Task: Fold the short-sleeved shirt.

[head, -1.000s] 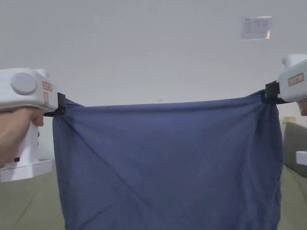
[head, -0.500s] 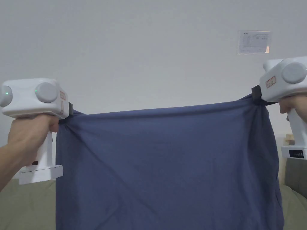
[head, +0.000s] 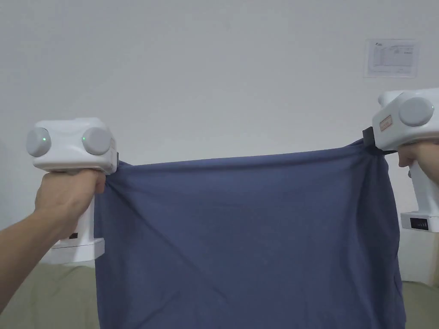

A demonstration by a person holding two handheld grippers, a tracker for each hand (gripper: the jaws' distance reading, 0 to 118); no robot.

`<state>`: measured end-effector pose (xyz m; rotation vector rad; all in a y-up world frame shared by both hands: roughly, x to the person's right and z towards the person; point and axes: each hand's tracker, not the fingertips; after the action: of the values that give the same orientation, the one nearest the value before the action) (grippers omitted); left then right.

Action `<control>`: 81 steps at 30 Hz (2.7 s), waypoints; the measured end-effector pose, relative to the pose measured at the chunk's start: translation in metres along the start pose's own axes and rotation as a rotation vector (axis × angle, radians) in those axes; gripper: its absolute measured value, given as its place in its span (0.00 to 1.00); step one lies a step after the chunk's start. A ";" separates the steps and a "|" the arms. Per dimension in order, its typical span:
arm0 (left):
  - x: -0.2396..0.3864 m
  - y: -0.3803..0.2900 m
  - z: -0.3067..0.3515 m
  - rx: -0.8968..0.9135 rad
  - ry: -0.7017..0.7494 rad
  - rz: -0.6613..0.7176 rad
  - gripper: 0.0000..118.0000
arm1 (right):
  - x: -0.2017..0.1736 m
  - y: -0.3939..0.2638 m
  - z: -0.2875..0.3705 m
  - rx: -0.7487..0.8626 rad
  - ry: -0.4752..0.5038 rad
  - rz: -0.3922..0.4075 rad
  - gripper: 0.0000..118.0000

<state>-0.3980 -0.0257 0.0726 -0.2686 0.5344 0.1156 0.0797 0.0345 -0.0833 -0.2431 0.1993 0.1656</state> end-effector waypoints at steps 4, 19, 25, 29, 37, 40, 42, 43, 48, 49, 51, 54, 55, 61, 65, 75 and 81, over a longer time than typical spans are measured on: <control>0.007 -0.020 -0.025 -0.004 0.010 -0.007 0.00 | -0.007 -0.008 -0.026 0.008 -0.010 -0.009 0.01; -0.026 -0.303 -0.002 -0.341 -0.105 -0.158 0.00 | -0.030 -0.325 0.032 -0.311 0.110 -0.083 0.01; -0.068 -0.392 0.068 -0.450 -0.122 -0.146 0.00 | -0.019 -0.440 0.121 -0.450 0.160 -0.185 0.01; -0.089 -0.421 0.114 -0.491 -0.138 -0.136 0.00 | -0.012 -0.483 0.180 -0.503 0.182 -0.193 0.01; -0.130 -0.455 0.212 -0.546 -0.165 -0.096 0.00 | -0.003 -0.536 0.275 -0.553 0.216 -0.193 0.01; -0.140 -0.466 0.241 -0.575 -0.177 -0.083 0.00 | -0.001 -0.551 0.296 -0.589 0.222 -0.177 0.01; -0.146 -0.474 0.253 -0.582 -0.180 -0.085 0.00 | 0.004 -0.558 0.307 -0.621 0.238 -0.170 0.01; -0.147 -0.478 0.260 -0.590 -0.177 -0.097 0.00 | 0.003 -0.563 0.315 -0.622 0.238 -0.173 0.01; -0.157 -0.494 0.270 -0.625 -0.172 -0.069 0.00 | 0.005 -0.572 0.322 -0.659 0.230 -0.199 0.01; -0.158 -0.496 0.269 -0.631 -0.167 -0.056 0.00 | 0.004 -0.572 0.320 -0.654 0.226 -0.202 0.01; -0.160 -0.498 0.264 -0.643 -0.169 -0.033 0.00 | 0.002 -0.573 0.315 -0.668 0.230 -0.195 0.01; -0.158 -0.498 0.262 -0.653 -0.165 -0.040 0.00 | 0.001 -0.574 0.310 -0.685 0.214 -0.162 0.02; -0.157 -0.498 0.262 -0.658 -0.166 -0.041 0.00 | 0.001 -0.575 0.308 -0.689 0.216 -0.166 0.02; -0.160 -0.500 0.263 -0.690 -0.158 -0.031 0.48 | 0.004 -0.582 0.307 -0.756 0.173 -0.160 0.35; -0.166 -0.490 0.272 -0.672 -0.136 -0.052 0.99 | 0.016 -0.578 0.314 -0.741 0.181 -0.163 0.99; -0.165 -0.462 0.292 -0.599 -0.178 -0.027 0.46 | 0.047 -0.545 0.323 -0.591 0.117 -0.180 0.59; -0.164 -0.456 0.293 -0.550 -0.177 0.019 0.00 | 0.044 -0.543 0.323 -0.507 0.128 -0.198 0.00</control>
<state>-0.3145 -0.3863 0.5015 -0.7820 0.3203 0.3028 0.2798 -0.3972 0.3353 -0.7758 0.2569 -0.0001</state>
